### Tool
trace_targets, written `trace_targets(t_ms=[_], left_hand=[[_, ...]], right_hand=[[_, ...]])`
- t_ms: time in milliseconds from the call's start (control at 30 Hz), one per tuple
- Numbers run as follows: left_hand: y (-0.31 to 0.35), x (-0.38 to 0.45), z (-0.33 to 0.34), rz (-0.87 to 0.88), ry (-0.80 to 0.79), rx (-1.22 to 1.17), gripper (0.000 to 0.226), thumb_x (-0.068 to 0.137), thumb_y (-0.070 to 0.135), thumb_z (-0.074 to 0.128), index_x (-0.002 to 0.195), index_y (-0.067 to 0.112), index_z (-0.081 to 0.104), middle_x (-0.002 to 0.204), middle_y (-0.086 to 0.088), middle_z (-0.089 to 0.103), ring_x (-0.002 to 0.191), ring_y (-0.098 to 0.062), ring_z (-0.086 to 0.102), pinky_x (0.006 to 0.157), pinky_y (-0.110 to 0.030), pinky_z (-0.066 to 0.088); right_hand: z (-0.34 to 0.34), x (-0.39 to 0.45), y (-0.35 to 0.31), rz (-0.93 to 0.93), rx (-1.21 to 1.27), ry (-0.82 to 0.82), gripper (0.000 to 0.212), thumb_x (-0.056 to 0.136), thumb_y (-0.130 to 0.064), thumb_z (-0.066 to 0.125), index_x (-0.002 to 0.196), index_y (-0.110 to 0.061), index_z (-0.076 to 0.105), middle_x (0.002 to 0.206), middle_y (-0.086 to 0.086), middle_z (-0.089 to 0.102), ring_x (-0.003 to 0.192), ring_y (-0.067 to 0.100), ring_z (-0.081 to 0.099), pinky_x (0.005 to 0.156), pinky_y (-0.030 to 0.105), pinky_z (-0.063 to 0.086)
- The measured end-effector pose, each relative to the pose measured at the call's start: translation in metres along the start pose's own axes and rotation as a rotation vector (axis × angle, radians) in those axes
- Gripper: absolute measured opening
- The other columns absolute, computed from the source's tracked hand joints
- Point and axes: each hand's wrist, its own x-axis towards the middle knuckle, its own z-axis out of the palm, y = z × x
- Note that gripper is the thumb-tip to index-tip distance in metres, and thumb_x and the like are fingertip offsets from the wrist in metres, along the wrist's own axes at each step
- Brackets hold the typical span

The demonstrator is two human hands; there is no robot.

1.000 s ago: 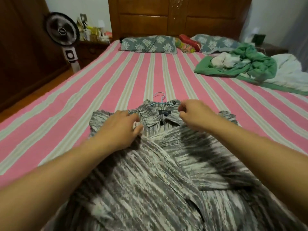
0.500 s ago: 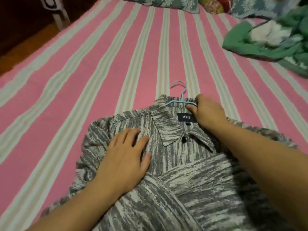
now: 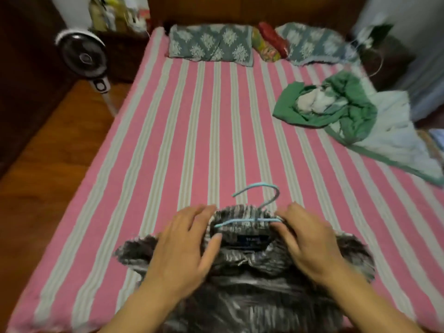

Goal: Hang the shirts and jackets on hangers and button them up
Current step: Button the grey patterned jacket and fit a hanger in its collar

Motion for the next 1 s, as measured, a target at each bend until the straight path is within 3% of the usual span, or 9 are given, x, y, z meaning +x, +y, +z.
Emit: trace_targets(t_ms=[133, 267, 400, 467, 600, 733, 867, 933, 1000], left_hand=[[0.056, -0.026, -0.081, 0.005, 0.140, 0.096, 0.049, 0.099, 0.064, 0.035, 0.122, 0.026, 0.057, 0.098, 0.018, 0.048, 0.086, -0.012, 0.057, 0.067, -0.029, 0.044], [0.117, -0.090, -0.150, -0.041, 0.300, 0.222, 0.049, 0.091, 0.063, 0.057, 0.126, 0.029, 0.057, 0.108, 0.019, 0.058, 0.093, 0.002, 0.056, 0.074, -0.018, 0.047], [0.163, -0.165, -0.204, -0.221, 0.439, 0.488, 0.040, 0.098, 0.052, 0.048, 0.131, 0.030, 0.053, 0.104, 0.013, 0.054, 0.083, -0.016, 0.063, 0.064, -0.036, 0.054], [0.178, -0.201, -0.231, -0.297, 0.529, 0.579, 0.037, 0.103, 0.047, 0.043, 0.134, 0.030, 0.052, 0.104, 0.011, 0.053, 0.075, -0.017, 0.061, 0.059, -0.037, 0.053], [0.208, -0.264, -0.288, -0.379, 0.770, 0.693, 0.040, 0.106, 0.024, 0.048, 0.146, 0.020, 0.051, 0.126, -0.001, 0.055, 0.076, -0.022, 0.066, 0.056, -0.038, 0.059], [0.217, -0.310, -0.333, -0.435, 0.915, 0.834, 0.022, 0.104, 0.018, 0.051, 0.125, 0.014, 0.051, 0.134, -0.007, 0.051, 0.077, -0.033, 0.067, 0.050, -0.044, 0.058], [0.207, -0.346, -0.348, -0.499, 0.810, 1.026, 0.014, 0.099, 0.010, 0.058, 0.112, 0.011, 0.052, 0.123, -0.011, 0.059, 0.082, -0.031, 0.069, 0.043, -0.039, 0.055], [0.195, -0.366, -0.368, -0.546, 0.922, 0.993, 0.012, 0.100, 0.013, 0.054, 0.111, 0.014, 0.050, 0.102, -0.008, 0.063, 0.067, -0.029, 0.065, 0.043, -0.036, 0.051], [0.179, -0.394, -0.390, -0.585, 1.036, 0.946, 0.014, 0.100, 0.013, 0.054, 0.115, 0.012, 0.052, 0.094, -0.008, 0.065, 0.060, -0.031, 0.063, 0.046, -0.036, 0.049]], right_hand=[[-0.077, 0.009, -0.049, -0.141, 0.132, 0.003, 0.030, 0.104, -0.044, 0.043, 0.093, -0.022, 0.058, 0.080, -0.010, 0.051, 0.066, 0.017, 0.054, 0.055, 0.034, 0.041], [-0.138, 0.017, -0.103, -0.369, 0.237, 0.023, 0.021, 0.103, -0.044, 0.049, 0.090, -0.028, 0.052, 0.075, -0.015, 0.042, 0.059, 0.012, 0.046, 0.050, 0.029, 0.033], [-0.179, 0.029, -0.179, -0.638, 0.339, 0.003, 0.023, 0.099, -0.045, 0.048, 0.088, -0.025, 0.052, 0.071, -0.013, 0.040, 0.056, 0.015, 0.044, 0.047, 0.031, 0.032], [-0.195, 0.035, -0.228, -0.757, 0.393, -0.022, 0.021, 0.097, -0.043, 0.053, 0.087, -0.024, 0.054, 0.072, -0.012, 0.046, 0.059, 0.014, 0.046, 0.047, 0.036, 0.038], [-0.236, 0.046, -0.324, -0.940, 0.552, 0.013, 0.015, 0.089, -0.039, 0.067, 0.095, -0.025, 0.071, 0.081, -0.012, 0.061, 0.071, 0.014, 0.057, 0.058, 0.035, 0.047], [-0.244, 0.064, -0.396, -0.974, 0.603, -0.174, 0.028, 0.098, -0.043, 0.055, 0.092, -0.024, 0.075, 0.077, -0.006, 0.069, 0.070, 0.016, 0.063, 0.062, 0.038, 0.052], [-0.220, 0.074, -0.450, -0.874, 0.595, -0.293, 0.048, 0.101, -0.047, 0.048, 0.068, -0.017, 0.065, 0.060, -0.002, 0.061, 0.060, 0.021, 0.058, 0.055, 0.036, 0.041], [-0.205, 0.070, -0.476, -0.957, 0.691, -0.342, 0.056, 0.102, -0.054, 0.039, 0.076, -0.014, 0.070, 0.067, -0.005, 0.067, 0.064, 0.015, 0.061, 0.059, 0.036, 0.044], [-0.185, 0.067, -0.500, -1.048, 0.802, -0.628, 0.056, 0.103, -0.057, 0.031, 0.112, -0.021, 0.073, 0.102, -0.012, 0.074, 0.095, 0.004, 0.067, 0.081, 0.032, 0.052]])
